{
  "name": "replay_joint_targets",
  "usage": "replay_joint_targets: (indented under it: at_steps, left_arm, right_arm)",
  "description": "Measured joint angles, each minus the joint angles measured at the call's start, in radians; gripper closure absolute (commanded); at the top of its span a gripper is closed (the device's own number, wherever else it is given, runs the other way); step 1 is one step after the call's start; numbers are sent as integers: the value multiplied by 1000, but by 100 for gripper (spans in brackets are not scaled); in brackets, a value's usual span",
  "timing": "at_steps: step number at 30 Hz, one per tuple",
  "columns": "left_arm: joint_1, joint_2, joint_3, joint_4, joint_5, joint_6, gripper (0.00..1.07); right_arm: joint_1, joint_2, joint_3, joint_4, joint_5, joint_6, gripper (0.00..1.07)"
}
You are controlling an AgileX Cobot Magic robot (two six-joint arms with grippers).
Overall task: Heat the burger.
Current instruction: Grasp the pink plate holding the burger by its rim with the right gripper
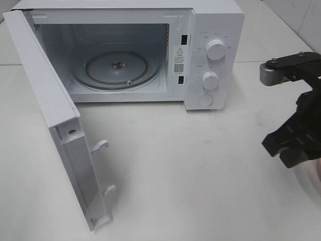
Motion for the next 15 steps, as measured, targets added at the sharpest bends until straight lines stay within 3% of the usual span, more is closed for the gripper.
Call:
replay_joint_targets:
  at_steps: [4,6,7,8,9,10,11,15]
  left_arm:
    - [0,0,0,0,0,0,6]
    - [0,0,0,0,0,0,6]
    - [0,0,0,0,0,0,6]
    - [0,0,0,0,0,0,6]
    - [0,0,0,0,0,0,6]
    - [0,0,0,0,0,0,6]
    - [0,0,0,0,0,0,6]
    - [0,0,0,0,0,0,6]
  right_arm:
    - [-59,-3,0,-8,27,-80,60]
    - [-112,-3,0,-9,34,-148,41]
    - [-112,-3,0,-9,34,-148,41]
    - [-155,-3,0,-20,33,-172,24]
    - [-155,-3,0,-20,33,-172,24]
    - [-190,-3,0,-40,19,-182,11]
    - [-204,-3,0,-47,10,-185,6]
    - [-250,-1,0,-93,-15,-194,3]
